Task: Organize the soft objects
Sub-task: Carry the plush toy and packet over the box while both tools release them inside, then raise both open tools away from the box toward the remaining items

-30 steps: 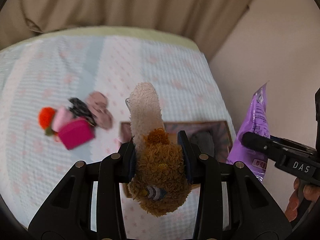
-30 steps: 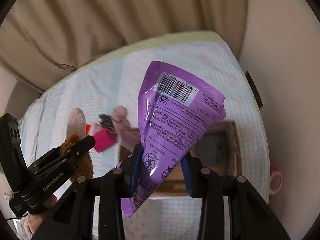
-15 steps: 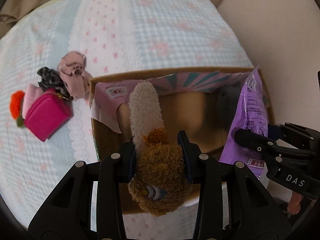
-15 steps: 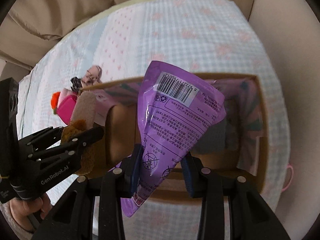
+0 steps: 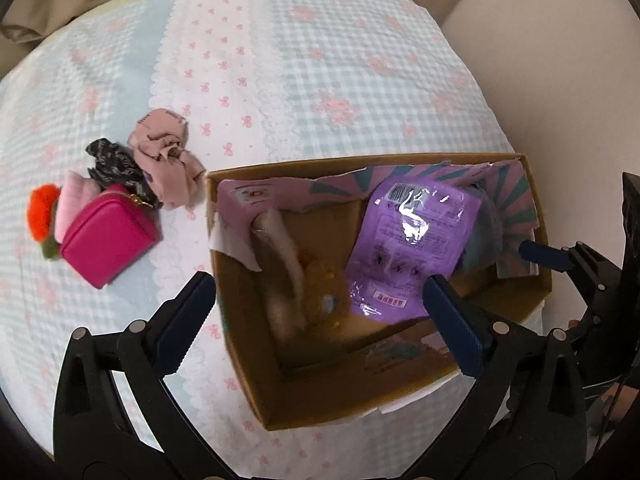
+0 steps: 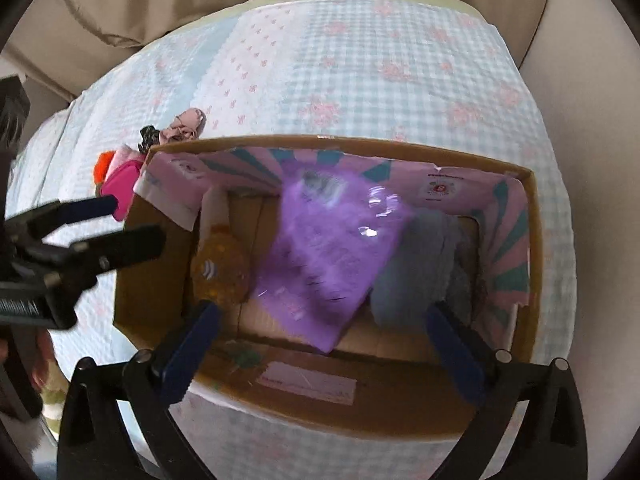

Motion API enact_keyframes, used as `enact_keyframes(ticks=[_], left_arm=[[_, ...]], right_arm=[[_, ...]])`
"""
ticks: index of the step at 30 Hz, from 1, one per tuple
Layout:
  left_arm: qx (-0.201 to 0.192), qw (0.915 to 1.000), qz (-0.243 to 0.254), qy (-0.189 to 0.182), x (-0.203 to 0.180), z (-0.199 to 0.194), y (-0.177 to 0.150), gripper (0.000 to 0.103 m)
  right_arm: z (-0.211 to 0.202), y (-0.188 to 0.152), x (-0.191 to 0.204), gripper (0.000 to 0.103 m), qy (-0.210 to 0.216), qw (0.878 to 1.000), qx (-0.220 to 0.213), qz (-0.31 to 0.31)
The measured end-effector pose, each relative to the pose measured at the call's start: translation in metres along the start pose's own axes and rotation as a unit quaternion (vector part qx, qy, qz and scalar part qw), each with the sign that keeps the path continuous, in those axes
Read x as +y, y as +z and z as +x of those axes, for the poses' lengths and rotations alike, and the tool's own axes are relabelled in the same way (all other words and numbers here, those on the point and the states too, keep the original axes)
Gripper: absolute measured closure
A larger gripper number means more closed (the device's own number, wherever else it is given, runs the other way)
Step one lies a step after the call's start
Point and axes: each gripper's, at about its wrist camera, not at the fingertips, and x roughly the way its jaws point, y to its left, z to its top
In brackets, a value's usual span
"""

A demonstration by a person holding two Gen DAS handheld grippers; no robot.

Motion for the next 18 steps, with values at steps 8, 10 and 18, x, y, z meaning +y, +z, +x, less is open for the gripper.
enact_keyframes(ticks=[8, 10, 18], left_arm=[[-0.017, 0.9998, 0.004, 0.004, -0.003, -0.025, -0.014, 0.000], [-0.027, 0.9996, -0.003, -0.002, -0.004, -0.034, -0.017, 0.000], [-0.069, 0.9976, -0.005, -0.001, -0.006, -0.089, -0.034, 0.000]], right_arm=[[-0.021, -0.008, 0.008, 0.000, -0.019, 0.999, -0.028, -0.007], [-0.033, -0.010, 0.011, 0.000, -0.017, 0.999, -0.035, -0.008], [-0.080, -0.017, 0.027, 0.000, -0.025, 0.997, -0.070, -0.008]])
